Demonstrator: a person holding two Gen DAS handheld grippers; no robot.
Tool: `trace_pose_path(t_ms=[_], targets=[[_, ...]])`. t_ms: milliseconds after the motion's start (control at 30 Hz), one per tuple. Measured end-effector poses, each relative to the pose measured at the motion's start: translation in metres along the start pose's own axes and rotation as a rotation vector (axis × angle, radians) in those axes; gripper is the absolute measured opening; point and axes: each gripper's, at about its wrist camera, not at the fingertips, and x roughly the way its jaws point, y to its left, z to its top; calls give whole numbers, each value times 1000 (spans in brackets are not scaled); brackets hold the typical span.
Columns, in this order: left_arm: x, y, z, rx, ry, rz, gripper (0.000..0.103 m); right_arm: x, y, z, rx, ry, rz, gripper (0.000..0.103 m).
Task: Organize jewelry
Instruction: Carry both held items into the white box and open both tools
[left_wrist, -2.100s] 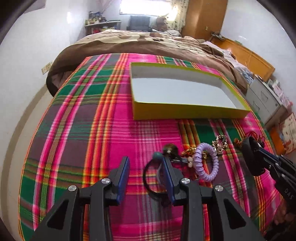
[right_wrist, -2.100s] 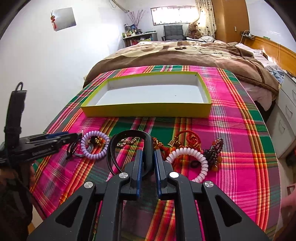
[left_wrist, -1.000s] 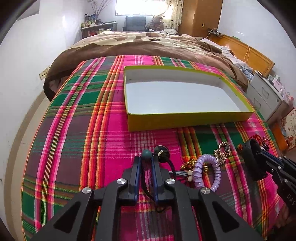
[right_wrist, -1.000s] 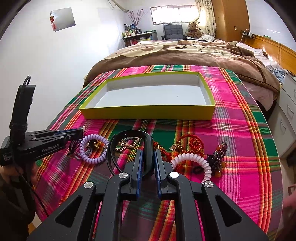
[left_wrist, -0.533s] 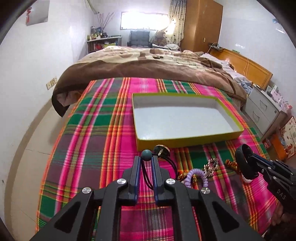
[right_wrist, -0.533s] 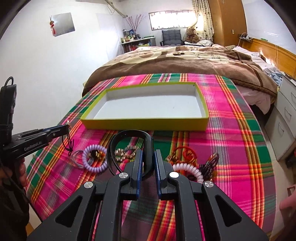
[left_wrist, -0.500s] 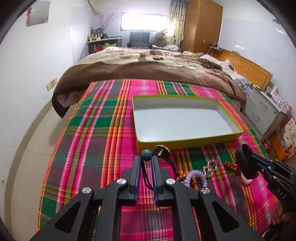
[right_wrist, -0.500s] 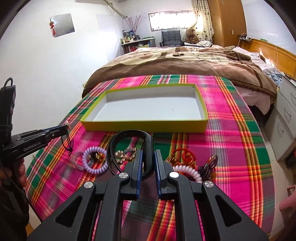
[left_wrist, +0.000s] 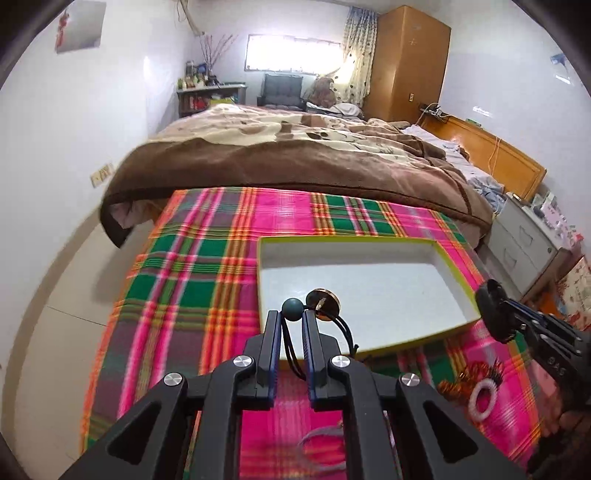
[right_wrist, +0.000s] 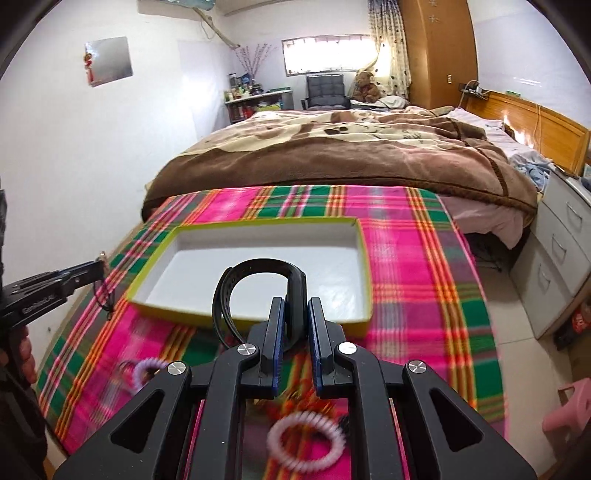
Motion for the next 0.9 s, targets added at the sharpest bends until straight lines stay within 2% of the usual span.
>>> trace_pose_path(t_ms=[133, 400, 633, 900], targets=[[15, -8, 12, 30, -6, 20, 11, 20, -11, 16, 1, 21, -34, 13], [60, -11, 34, 11, 34, 10, 11, 60, -24, 37, -8, 70, -89, 13], [97, -6, 41, -2, 79, 19, 11, 91, -29, 39, -1, 126, -99, 13], [122, -3, 40, 8, 115, 46, 11, 109, -30, 37, -13, 150, -118, 13]])
